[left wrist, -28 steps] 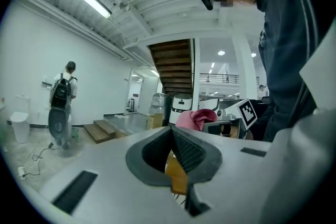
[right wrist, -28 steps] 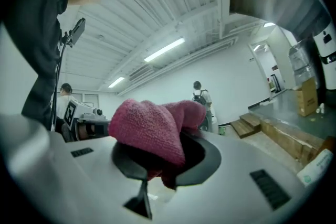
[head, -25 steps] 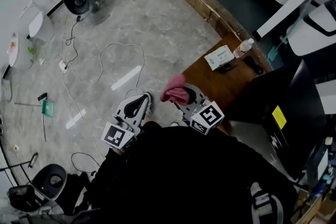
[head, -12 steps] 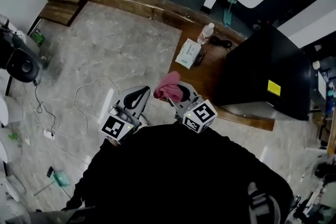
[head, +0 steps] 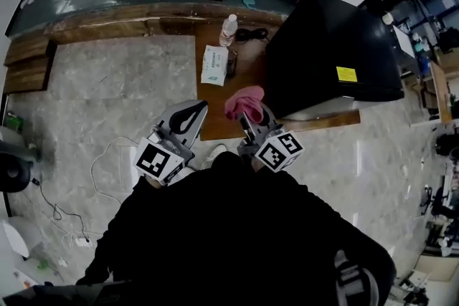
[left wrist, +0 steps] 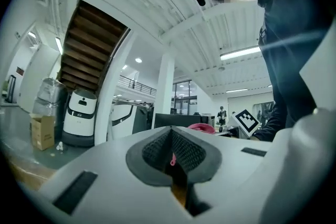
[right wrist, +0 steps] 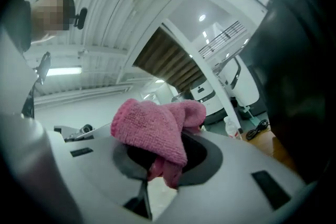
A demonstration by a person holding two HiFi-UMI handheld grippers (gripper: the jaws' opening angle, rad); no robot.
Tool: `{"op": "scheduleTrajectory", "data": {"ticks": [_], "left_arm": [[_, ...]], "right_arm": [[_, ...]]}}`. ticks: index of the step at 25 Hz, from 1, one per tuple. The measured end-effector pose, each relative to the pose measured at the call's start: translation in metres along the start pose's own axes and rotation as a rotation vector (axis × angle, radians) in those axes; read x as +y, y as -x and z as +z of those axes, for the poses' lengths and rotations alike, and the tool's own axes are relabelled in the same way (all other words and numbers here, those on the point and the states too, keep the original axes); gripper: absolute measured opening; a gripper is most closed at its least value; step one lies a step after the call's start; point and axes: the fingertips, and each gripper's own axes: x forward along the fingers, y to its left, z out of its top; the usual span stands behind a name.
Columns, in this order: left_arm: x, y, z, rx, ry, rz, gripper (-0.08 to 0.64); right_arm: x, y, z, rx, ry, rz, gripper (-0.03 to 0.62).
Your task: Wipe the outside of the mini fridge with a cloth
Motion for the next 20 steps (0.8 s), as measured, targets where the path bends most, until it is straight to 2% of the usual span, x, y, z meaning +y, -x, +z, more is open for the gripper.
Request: {"op": "scheduleTrajectory", "data": {"ticks": [5, 8, 11, 20], "left_arm": [[-0.014, -0.061, 0.007, 0.008, -0.043, -0.145, 0.003], [-0.025, -0.096, 0.015, 0.022, -0.069, -0.211, 0.002], [-0.035, -0.129, 0.015, 0.03, -0.087, -0.268, 0.002], [-0.055, -0.218, 0.002, 0.085, -0.101, -0.383, 0.003]], "right_arm": [[-0.062, 0.023, 0.055, -0.241, -0.159, -0.141, 0.087], [-0.104, 0.035, 0.08, -0.352, -0.291, -0.2, 0.087], [-0.136, 0.046, 0.099, -0.441, -0.4, -0.221, 0.086], [-0.215, 0.079, 0.141, -0.654, -0.59, -0.288, 0.086]]}}
